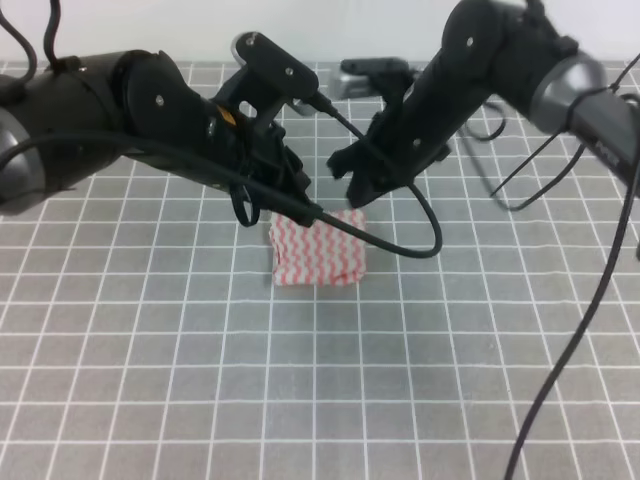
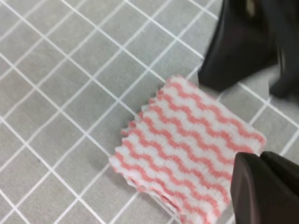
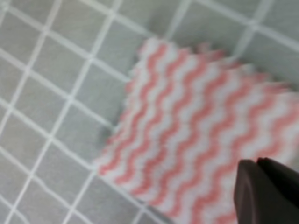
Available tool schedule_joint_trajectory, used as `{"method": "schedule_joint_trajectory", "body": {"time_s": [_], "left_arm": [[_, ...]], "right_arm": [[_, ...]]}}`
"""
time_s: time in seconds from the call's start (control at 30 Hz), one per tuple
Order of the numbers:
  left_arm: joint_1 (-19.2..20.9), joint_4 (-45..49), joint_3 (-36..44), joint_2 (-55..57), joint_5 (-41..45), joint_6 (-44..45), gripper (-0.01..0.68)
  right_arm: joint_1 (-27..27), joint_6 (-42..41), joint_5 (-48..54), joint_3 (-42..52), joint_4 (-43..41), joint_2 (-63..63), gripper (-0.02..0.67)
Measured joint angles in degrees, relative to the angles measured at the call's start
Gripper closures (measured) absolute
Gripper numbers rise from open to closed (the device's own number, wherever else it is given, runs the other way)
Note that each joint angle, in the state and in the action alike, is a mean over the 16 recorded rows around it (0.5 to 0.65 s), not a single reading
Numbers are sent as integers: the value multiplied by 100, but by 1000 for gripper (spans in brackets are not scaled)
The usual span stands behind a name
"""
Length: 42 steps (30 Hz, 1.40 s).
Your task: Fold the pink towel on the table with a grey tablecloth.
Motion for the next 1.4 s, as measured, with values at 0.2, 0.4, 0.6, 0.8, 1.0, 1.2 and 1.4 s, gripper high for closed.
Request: {"method": "schedule_joint_trajectory", "body": {"time_s": [0.2,0.4,0.6,0.8,1.0,1.2,1.4], "left_arm": [[0,37,2,5,-100,2,673],[2,70,3,38,-92,2,673],[4,94,5,137,-62,2,673],[4,100,8,279,-113,2,673],[4,100,11,478,-258,2,673],[3,103,9,760,-431,1,673],[3,103,9,1139,-520,-2,673]], "right_arm": [[25,-118,-12,42,41,113,666],[35,-120,-29,76,-155,271,666],[31,-77,-65,75,-352,262,666],[31,-98,-49,74,-348,114,666],[47,-160,21,72,-227,11,666],[122,-221,111,74,-100,102,666],[206,-246,119,77,-63,290,666]]}}
